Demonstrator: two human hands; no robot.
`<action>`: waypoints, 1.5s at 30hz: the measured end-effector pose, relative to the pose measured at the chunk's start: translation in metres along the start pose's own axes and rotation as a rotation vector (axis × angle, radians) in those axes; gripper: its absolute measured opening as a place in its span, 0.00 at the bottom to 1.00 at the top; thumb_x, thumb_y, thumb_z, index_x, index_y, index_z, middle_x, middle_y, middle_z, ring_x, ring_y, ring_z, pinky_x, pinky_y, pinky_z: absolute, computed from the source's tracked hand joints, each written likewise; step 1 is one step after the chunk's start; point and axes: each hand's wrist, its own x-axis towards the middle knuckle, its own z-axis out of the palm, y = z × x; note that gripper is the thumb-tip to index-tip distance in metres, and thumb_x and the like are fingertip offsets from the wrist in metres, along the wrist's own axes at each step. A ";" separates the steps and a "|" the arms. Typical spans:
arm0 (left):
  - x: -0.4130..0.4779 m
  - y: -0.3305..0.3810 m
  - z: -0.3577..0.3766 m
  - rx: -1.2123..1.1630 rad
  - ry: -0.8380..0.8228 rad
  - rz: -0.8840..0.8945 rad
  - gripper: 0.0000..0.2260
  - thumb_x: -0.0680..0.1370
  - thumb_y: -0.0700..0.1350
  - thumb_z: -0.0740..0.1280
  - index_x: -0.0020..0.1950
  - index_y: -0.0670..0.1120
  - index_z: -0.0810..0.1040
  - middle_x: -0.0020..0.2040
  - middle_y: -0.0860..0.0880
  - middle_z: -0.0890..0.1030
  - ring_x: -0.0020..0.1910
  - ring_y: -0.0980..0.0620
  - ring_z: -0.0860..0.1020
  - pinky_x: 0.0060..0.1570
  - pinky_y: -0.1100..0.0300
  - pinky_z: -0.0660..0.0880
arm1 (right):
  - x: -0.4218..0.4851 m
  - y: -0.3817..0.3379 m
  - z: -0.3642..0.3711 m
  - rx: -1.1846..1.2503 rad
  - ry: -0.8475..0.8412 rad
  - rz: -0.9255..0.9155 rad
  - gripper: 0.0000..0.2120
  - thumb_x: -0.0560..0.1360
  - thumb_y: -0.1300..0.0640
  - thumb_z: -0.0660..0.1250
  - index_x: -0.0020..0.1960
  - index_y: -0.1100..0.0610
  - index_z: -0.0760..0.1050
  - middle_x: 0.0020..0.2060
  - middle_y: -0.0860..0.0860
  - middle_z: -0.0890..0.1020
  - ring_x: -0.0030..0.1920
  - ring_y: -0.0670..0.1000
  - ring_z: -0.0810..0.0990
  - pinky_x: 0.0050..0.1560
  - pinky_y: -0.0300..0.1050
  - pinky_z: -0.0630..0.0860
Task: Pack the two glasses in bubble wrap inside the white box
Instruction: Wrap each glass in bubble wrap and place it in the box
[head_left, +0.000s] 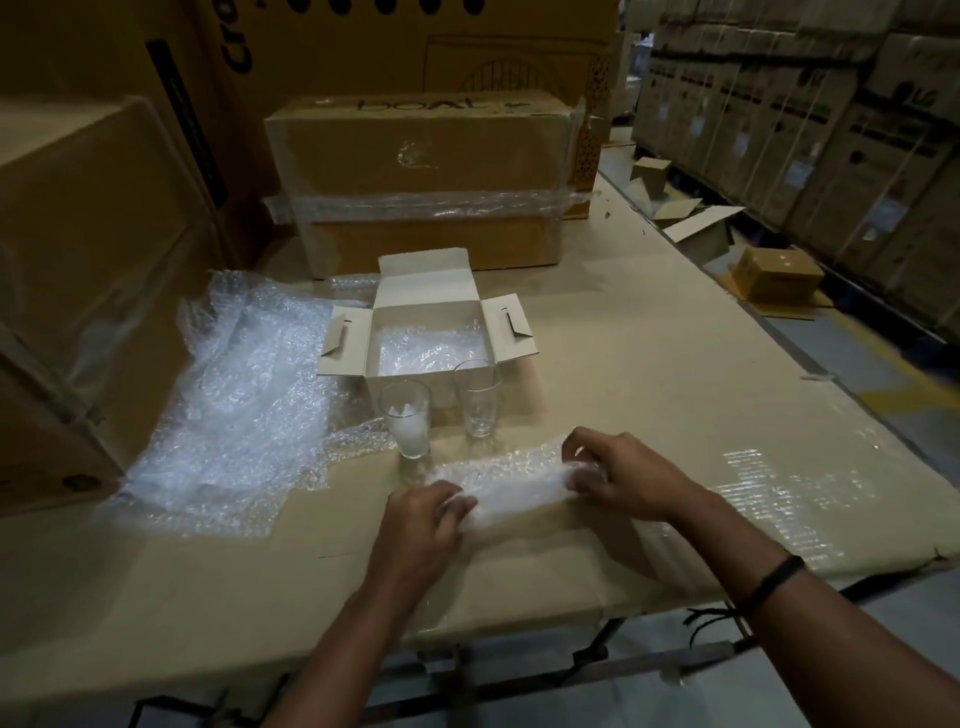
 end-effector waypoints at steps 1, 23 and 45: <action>0.002 0.003 0.000 -0.046 0.059 -0.082 0.11 0.76 0.52 0.67 0.37 0.49 0.80 0.31 0.53 0.80 0.33 0.56 0.76 0.36 0.57 0.72 | 0.003 -0.003 -0.005 0.104 -0.004 0.032 0.08 0.74 0.54 0.72 0.48 0.47 0.73 0.40 0.48 0.84 0.36 0.45 0.79 0.38 0.41 0.74; 0.005 -0.021 -0.009 0.394 -0.071 -0.161 0.11 0.73 0.58 0.70 0.52 0.56 0.84 0.49 0.54 0.79 0.50 0.52 0.73 0.50 0.55 0.65 | 0.037 -0.053 0.049 -0.709 -0.165 -0.272 0.15 0.75 0.50 0.61 0.57 0.55 0.77 0.63 0.52 0.77 0.64 0.57 0.73 0.56 0.50 0.68; 0.052 -0.063 -0.033 -0.145 -0.011 -0.274 0.28 0.59 0.64 0.75 0.57 0.57 0.80 0.50 0.55 0.82 0.46 0.54 0.78 0.44 0.57 0.76 | 0.054 -0.127 -0.006 1.017 0.242 0.290 0.07 0.72 0.74 0.66 0.47 0.65 0.78 0.38 0.59 0.82 0.34 0.57 0.79 0.35 0.51 0.79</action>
